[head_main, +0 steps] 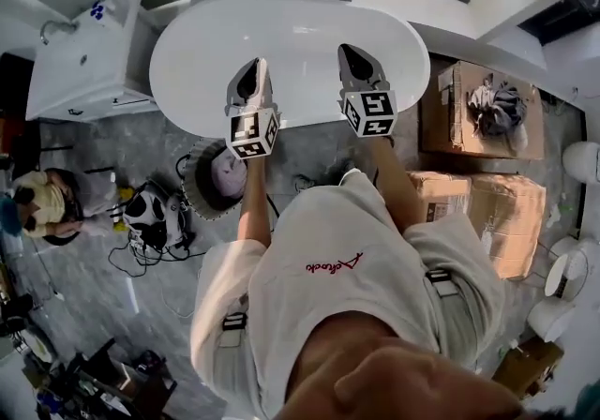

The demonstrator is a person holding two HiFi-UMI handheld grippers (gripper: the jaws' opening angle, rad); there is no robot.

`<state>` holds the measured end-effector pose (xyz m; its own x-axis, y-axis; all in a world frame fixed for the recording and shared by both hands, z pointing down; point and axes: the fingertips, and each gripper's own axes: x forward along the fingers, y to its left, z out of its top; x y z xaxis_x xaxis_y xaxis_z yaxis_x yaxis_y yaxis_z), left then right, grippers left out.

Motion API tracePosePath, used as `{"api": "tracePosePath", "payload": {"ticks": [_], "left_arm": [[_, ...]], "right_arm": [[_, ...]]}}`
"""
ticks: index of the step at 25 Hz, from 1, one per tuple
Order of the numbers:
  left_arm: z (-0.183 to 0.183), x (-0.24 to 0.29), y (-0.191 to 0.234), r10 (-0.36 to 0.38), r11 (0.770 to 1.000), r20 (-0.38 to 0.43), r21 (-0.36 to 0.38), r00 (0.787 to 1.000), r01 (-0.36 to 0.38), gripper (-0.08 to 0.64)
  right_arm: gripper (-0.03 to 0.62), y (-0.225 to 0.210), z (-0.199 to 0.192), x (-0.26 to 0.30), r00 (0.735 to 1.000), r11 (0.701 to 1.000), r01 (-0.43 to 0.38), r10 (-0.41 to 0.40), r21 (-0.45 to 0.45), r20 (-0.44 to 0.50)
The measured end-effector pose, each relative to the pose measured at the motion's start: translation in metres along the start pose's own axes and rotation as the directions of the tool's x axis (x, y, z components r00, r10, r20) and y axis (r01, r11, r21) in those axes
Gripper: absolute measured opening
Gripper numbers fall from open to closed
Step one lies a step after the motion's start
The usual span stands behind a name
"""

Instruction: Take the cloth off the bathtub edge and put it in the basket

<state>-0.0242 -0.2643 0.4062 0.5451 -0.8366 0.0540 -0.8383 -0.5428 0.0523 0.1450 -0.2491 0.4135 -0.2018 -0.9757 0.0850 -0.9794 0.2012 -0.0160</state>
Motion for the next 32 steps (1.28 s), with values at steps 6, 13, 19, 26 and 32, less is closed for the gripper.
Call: {"api": "tracePosePath", "payload": {"ticks": [6,13,19,26,32], "left_arm": [[-0.006,0.037,-0.074,-0.084,0.996,-0.014,0.018,0.996,0.085,0.000],[-0.011,0.055,-0.126,-0.108,0.994,-0.035,0.028,0.994,0.109,0.001],[-0.008,0.056,-0.132,-0.084,0.996,-0.024,0.035,0.996,0.085,0.000],[-0.005,0.052,-0.124,-0.056,0.998,-0.017,0.036,0.998,0.057,0.000],[-0.006,0.053,-0.123,-0.050,0.998,-0.020,0.047,0.999,0.051,0.001]], "right_arm": [[0.006,-0.090,-0.009,-0.054,0.992,0.992,0.126,-0.126,0.008,-0.020],[0.006,-0.143,-0.018,-0.083,0.986,0.986,0.163,-0.162,0.033,-0.032],[0.006,-0.145,-0.021,-0.079,0.991,0.991,0.132,-0.131,0.037,-0.035],[0.006,-0.135,-0.018,-0.068,0.995,0.995,0.099,-0.098,0.031,-0.029],[0.006,-0.134,-0.018,-0.064,0.995,0.995,0.093,-0.093,0.029,-0.028]]}}
